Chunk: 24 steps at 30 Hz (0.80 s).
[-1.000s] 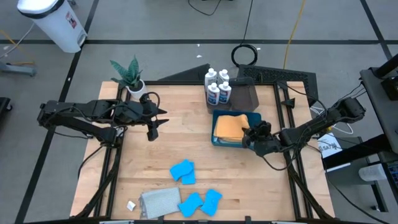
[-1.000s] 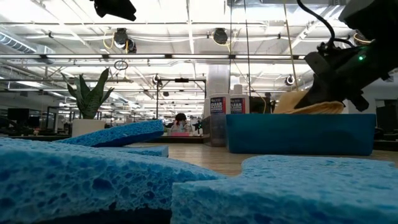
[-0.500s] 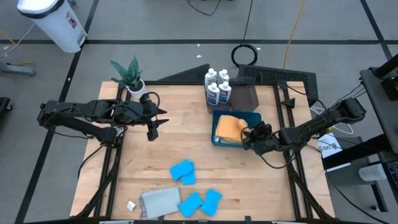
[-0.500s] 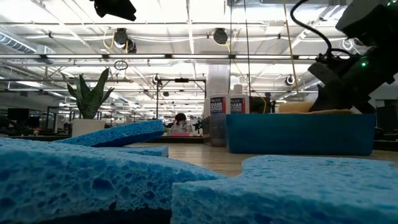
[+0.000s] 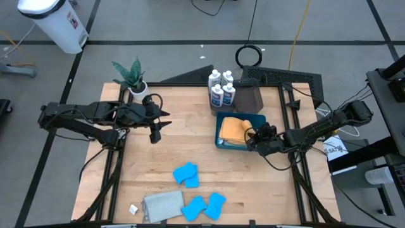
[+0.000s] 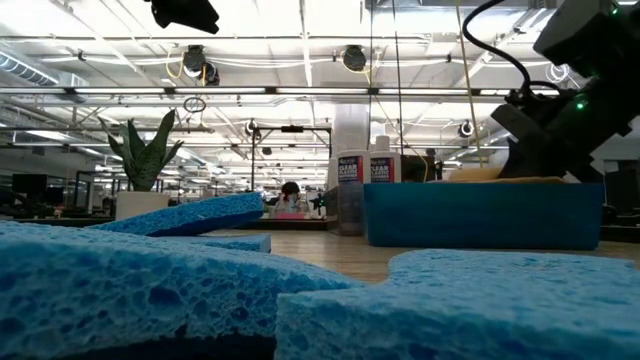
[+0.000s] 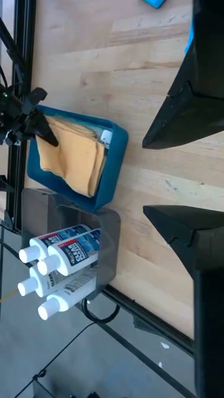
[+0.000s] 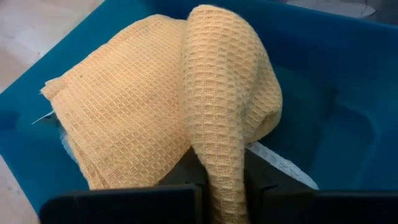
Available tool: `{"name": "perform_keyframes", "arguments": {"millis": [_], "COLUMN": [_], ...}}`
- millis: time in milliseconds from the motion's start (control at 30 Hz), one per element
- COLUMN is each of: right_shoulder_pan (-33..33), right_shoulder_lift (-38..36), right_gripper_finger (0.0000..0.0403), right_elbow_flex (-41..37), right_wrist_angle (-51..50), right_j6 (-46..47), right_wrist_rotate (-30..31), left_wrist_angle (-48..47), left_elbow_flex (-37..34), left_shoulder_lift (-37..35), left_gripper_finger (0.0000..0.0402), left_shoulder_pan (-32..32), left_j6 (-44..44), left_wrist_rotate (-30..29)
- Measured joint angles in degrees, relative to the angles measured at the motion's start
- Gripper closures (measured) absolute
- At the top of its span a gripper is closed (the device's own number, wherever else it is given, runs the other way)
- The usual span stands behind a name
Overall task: Pick & Place Kitchen Items
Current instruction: Put the yellow napkin into the blue bin
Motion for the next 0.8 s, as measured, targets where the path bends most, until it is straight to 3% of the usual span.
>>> {"name": "perform_keyframes", "arguments": {"millis": [467, 800], "right_shoulder_pan": [-0.04, -2.78], "right_shoulder_lift": [-4.71, -15.17], "right_gripper_finger": [0.0232, 0.0213], "right_elbow_flex": [0.0, 0.0], "right_wrist_angle": [1.23, 1.38], "right_j6": [-7.14, -15.71], "right_wrist_rotate": [1.78, 1.84], "left_wrist_angle": [0.01, 0.01], "left_elbow_flex": [0.0, 0.0], "left_shoulder_lift": [0.0, 0.0], "left_gripper_finger": [0.024, 0.024], "left_shoulder_pan": [-0.02, -0.02], "left_j6": [0.0, 0.0], "left_wrist_rotate": [0.0, 0.0]}}
